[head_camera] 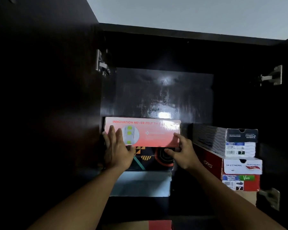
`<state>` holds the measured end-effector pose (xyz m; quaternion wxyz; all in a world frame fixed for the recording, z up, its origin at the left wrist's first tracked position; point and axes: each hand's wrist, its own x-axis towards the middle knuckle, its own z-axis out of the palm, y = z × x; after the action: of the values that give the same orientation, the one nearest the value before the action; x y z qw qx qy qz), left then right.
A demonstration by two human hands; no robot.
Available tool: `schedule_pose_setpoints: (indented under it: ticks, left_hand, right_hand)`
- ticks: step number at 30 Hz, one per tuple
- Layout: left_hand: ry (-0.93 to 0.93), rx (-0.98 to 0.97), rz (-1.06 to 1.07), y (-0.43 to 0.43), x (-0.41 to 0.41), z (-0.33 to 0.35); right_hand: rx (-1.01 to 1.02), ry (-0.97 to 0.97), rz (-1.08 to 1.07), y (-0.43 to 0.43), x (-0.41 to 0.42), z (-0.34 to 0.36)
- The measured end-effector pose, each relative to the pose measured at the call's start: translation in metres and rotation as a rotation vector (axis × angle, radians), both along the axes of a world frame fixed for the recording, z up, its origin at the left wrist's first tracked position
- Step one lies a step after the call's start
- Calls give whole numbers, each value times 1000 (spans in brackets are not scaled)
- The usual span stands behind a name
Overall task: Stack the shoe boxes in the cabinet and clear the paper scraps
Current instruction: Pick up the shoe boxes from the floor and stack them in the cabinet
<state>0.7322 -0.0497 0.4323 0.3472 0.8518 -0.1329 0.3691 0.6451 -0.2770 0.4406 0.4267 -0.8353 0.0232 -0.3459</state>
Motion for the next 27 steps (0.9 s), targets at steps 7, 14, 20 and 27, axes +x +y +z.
schedule_pose_setpoints:
  ticks: [7, 14, 20, 27]
  left_hand:
    - [165, 158, -22, 3, 36, -17]
    - [256, 229, -22, 10, 41, -13]
    - [385, 337, -140, 25, 33, 1]
    - [290, 335, -404, 13, -40, -19]
  right_hand:
    - [-125, 185, -50, -3, 40, -8]
    - [-178, 338, -82, 5, 53, 5]
    - [-121, 293, 4, 12, 22, 5]
    - [-154, 331, -51, 5, -78, -11]
